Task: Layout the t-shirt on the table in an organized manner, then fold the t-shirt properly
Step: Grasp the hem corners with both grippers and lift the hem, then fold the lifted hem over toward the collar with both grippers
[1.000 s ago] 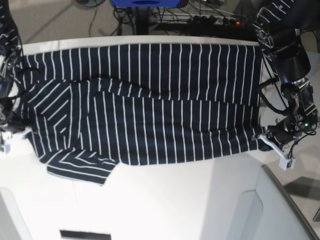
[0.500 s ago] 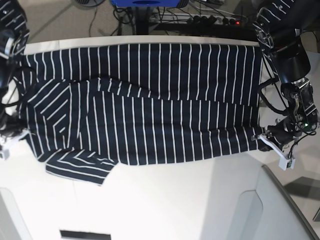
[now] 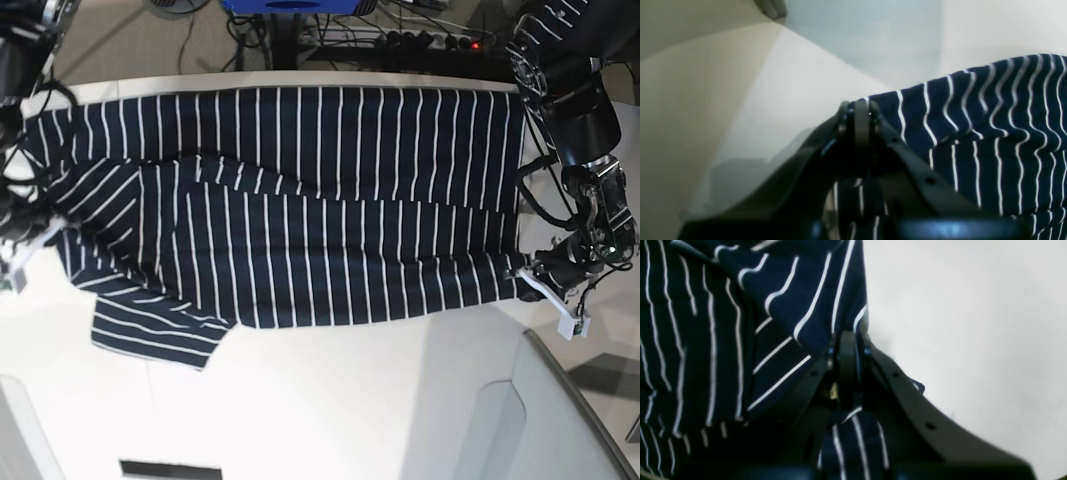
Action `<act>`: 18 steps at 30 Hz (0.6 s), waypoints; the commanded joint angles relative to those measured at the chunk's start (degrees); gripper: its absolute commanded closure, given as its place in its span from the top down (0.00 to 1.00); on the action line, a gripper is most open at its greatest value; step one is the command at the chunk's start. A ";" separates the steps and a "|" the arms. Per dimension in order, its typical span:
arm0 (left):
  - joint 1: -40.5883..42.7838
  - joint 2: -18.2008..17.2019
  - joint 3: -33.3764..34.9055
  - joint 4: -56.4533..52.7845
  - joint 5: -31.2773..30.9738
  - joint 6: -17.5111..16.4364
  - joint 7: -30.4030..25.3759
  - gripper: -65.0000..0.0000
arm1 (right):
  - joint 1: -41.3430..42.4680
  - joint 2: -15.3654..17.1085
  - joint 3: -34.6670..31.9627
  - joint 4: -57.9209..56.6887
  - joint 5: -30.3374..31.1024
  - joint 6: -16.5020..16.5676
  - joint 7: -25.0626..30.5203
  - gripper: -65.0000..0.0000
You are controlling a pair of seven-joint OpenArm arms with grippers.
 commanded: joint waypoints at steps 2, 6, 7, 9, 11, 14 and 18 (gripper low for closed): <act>-1.27 -0.89 -0.10 0.91 -0.79 -0.17 -0.95 0.00 | -0.77 0.17 0.19 1.62 0.50 0.18 -0.76 0.00; -1.27 -0.89 -0.10 0.91 -0.79 -0.17 -0.95 0.00 | -1.83 -1.85 1.07 1.18 0.32 0.09 -3.31 0.01; -1.27 -0.89 -0.10 0.91 -0.79 -0.17 -0.95 0.00 | -1.92 -2.20 2.21 1.62 0.32 0.09 -4.45 0.05; -1.27 -0.89 -0.01 0.91 -0.79 -0.17 -0.95 0.00 | -1.48 -2.64 3.80 1.97 0.32 0.09 -7.26 0.17; -1.27 -0.89 -0.01 0.91 -0.79 -0.17 -0.95 0.00 | -0.68 -2.64 4.85 3.82 0.32 0.09 -9.64 0.34; -1.27 -0.89 -0.01 0.91 -0.79 -0.17 -0.95 0.00 | -0.51 -2.73 6.79 9.18 0.32 0.09 -10.52 0.60; -1.27 -0.89 2.27 0.91 -0.79 -0.17 -1.04 0.00 | 5.29 -1.23 6.61 8.39 0.06 0.09 -10.34 0.62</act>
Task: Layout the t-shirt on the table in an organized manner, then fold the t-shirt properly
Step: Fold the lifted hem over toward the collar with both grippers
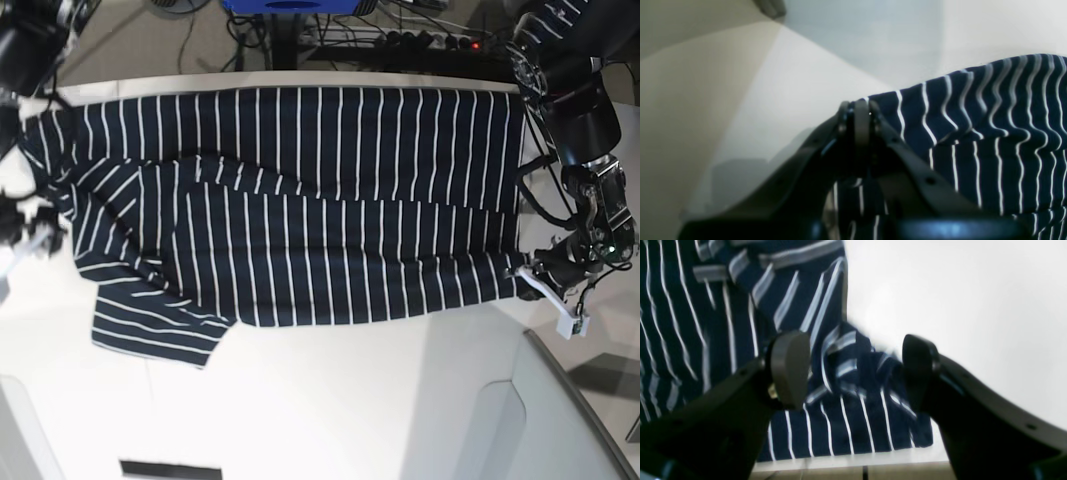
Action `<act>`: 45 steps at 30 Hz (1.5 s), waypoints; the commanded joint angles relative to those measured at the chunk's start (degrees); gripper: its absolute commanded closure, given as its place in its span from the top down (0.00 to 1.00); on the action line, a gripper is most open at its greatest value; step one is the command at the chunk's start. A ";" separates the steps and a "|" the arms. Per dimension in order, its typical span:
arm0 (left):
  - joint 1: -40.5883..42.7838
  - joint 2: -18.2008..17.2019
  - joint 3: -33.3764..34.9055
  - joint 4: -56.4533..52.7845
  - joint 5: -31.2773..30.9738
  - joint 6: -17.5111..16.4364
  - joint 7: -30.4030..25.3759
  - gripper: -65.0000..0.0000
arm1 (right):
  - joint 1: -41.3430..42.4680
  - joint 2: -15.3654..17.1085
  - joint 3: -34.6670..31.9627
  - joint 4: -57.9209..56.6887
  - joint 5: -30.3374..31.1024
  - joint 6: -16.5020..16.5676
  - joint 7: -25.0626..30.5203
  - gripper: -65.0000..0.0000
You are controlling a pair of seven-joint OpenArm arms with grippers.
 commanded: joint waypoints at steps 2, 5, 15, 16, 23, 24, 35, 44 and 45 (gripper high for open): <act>-1.43 -0.63 2.28 0.91 -0.90 -0.47 -1.11 0.00 | 5.89 2.47 -0.04 -5.15 0.12 -0.30 3.44 0.62; -1.43 -0.54 3.51 1.09 -1.34 -0.47 -1.11 0.00 | 13.18 5.02 -0.04 -20.10 -1.11 -0.30 9.07 0.61; -1.51 -0.54 3.43 1.18 -1.42 -0.47 -1.11 0.00 | 26.55 7.65 -11.82 -54.82 -9.99 -0.30 27.18 0.57; -1.51 -0.54 3.43 1.26 -1.42 -0.47 -1.11 0.00 | 27.16 7.65 -11.99 -56.41 -9.99 -0.30 27.97 0.57; -1.51 -0.63 3.43 1.00 -1.42 -0.47 -1.19 0.00 | 27.34 7.65 -12.08 -59.13 -10.07 -0.39 29.02 0.57; -1.51 -0.63 3.43 1.00 -1.42 -0.47 -1.19 0.00 | 27.34 7.65 -12.17 -59.13 -10.07 -0.39 29.02 0.57; -1.51 -0.63 3.43 0.91 -1.42 -0.47 -1.19 0.00 | 27.34 7.57 -12.26 -59.22 -10.16 -0.39 28.58 0.21; -1.51 -0.63 3.78 0.91 -1.42 -0.47 -1.19 0.00 | 27.69 6.34 -12.08 -58.60 -17.99 -0.39 28.58 0.01; -1.51 -0.63 3.87 0.91 -1.42 -0.47 -1.19 0.00 | 27.69 6.07 -12.08 -58.08 -18.43 -0.22 28.58 0.01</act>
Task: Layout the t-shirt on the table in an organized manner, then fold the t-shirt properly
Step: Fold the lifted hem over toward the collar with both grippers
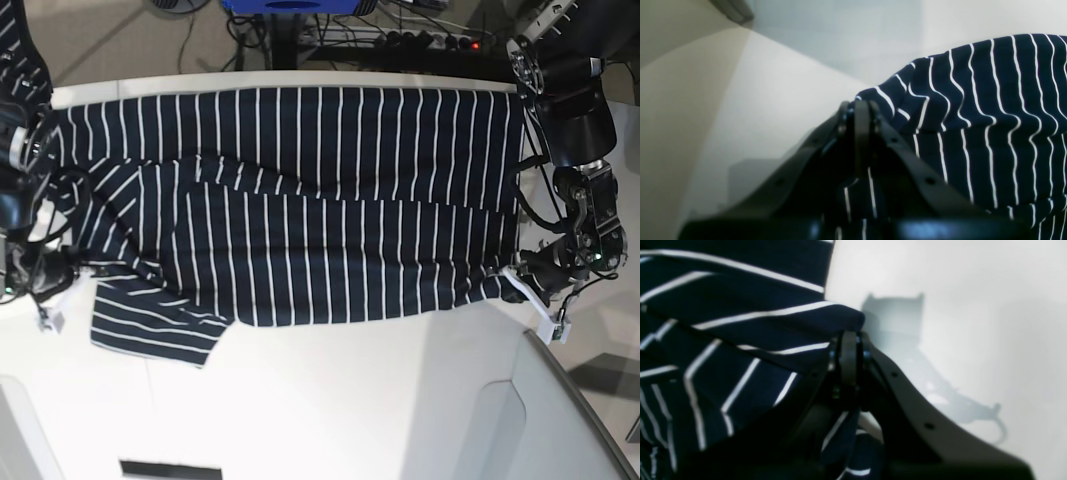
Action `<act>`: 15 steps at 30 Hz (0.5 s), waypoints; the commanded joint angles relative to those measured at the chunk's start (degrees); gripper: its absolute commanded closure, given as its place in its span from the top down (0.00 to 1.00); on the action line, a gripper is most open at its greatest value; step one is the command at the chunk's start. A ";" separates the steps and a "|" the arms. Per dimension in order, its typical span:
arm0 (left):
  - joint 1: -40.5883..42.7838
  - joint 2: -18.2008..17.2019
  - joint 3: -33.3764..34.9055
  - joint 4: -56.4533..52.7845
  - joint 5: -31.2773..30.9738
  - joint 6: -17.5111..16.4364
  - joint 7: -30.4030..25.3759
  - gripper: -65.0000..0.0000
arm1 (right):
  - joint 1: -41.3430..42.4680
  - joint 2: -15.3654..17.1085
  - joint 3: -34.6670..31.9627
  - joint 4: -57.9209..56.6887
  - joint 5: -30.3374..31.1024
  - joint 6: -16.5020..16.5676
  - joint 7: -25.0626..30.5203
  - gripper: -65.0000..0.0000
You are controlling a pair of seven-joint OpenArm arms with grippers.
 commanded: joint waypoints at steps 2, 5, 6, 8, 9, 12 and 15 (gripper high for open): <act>-1.34 -0.87 0.11 1.29 -0.70 -0.34 -1.11 0.00 | 1.66 0.45 0.09 4.17 0.11 0.46 0.67 0.01; -1.69 -0.78 -0.16 1.37 -0.70 -0.34 -1.02 0.00 | 0.51 0.37 0.09 9.09 0.20 0.55 0.59 0.01; -1.87 -0.78 -0.42 1.37 -0.70 -0.34 -1.02 0.00 | 0.07 0.37 0.09 11.02 0.28 0.55 0.59 0.01; -2.22 -1.05 -0.42 1.37 -0.70 -0.34 -1.02 0.00 | -0.10 0.37 0.09 14.45 0.28 0.55 0.59 0.01; -2.66 -1.13 -0.42 1.37 -0.70 -0.34 -1.02 0.00 | -0.19 0.37 0.09 15.60 0.28 0.55 0.59 0.01; -2.66 -1.22 -0.42 1.37 -0.70 -0.34 -1.02 0.00 | -0.63 0.37 0.09 18.41 0.20 0.55 0.59 0.00; -2.57 -1.13 -0.42 1.37 -0.70 -0.34 -1.02 0.00 | -0.63 0.37 0.01 20.08 0.20 0.64 0.59 0.00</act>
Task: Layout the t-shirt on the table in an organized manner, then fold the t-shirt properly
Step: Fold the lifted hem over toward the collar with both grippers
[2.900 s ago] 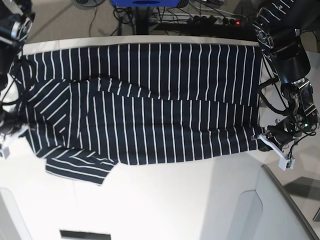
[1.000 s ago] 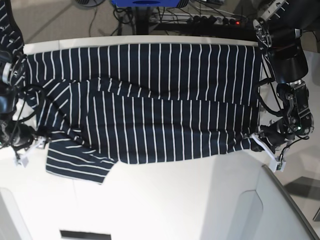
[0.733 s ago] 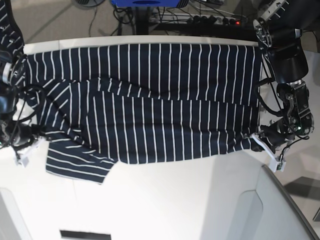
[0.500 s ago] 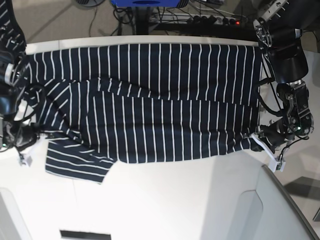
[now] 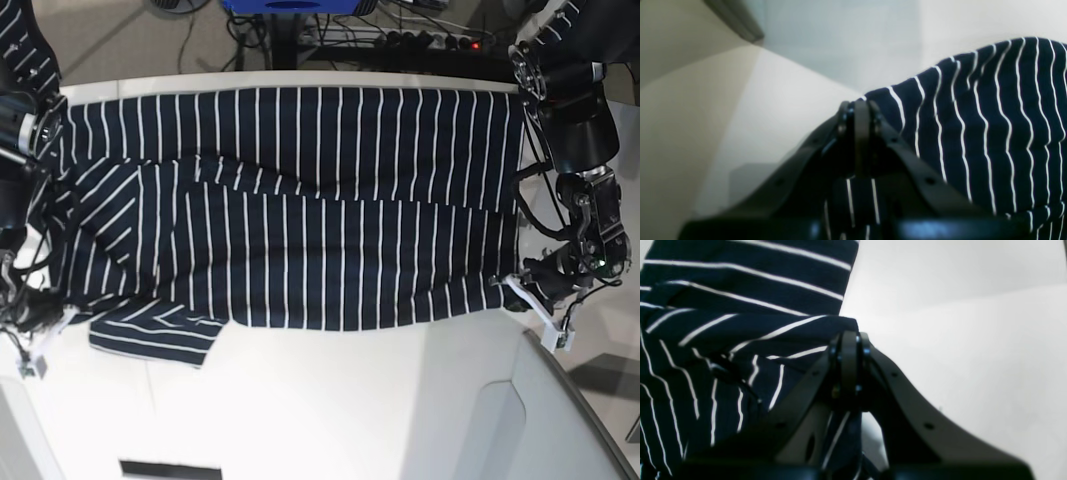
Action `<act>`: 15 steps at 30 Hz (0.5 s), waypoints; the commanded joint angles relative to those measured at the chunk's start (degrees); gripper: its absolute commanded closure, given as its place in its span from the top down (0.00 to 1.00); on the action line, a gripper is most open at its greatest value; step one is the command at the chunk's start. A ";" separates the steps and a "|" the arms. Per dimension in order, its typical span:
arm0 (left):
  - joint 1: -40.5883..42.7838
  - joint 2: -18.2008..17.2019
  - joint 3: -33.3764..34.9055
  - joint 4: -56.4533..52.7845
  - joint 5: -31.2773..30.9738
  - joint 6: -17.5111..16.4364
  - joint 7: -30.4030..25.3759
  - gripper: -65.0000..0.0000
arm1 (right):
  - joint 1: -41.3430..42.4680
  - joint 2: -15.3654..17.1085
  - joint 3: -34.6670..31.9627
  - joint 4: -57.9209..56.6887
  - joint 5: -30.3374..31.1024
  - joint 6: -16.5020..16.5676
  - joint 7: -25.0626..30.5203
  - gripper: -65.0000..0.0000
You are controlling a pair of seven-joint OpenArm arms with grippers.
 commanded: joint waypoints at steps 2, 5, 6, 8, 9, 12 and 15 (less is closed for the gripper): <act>-1.39 -0.85 -0.14 1.20 -0.75 -0.34 -1.04 0.00 | 2.13 1.06 0.01 1.28 0.13 0.11 1.55 0.00; -1.39 -0.85 -0.14 1.20 -0.75 -0.34 -1.04 0.00 | 2.92 1.06 0.01 1.28 -0.05 3.37 1.64 0.00; -1.39 -0.85 -0.22 1.20 -0.75 -0.34 -1.04 0.00 | 3.09 1.06 0.01 1.28 -0.05 4.33 1.73 0.00; -1.48 -1.03 -0.22 1.20 -0.75 -0.34 -0.95 0.00 | 3.27 1.06 0.01 1.28 -0.05 5.39 1.73 0.00; -1.57 -1.03 -0.31 1.20 -0.75 -0.34 -0.95 0.00 | 3.27 1.06 0.01 1.28 -0.05 5.48 1.99 0.00; -1.74 -1.03 -1.63 1.64 -0.75 -0.34 -0.95 0.00 | 3.27 1.06 -0.08 1.28 -0.05 5.56 4.27 0.00; -1.39 -1.03 -4.71 4.45 -0.75 -0.34 -0.95 0.00 | 3.18 1.06 -0.08 1.28 -0.05 5.56 4.89 0.00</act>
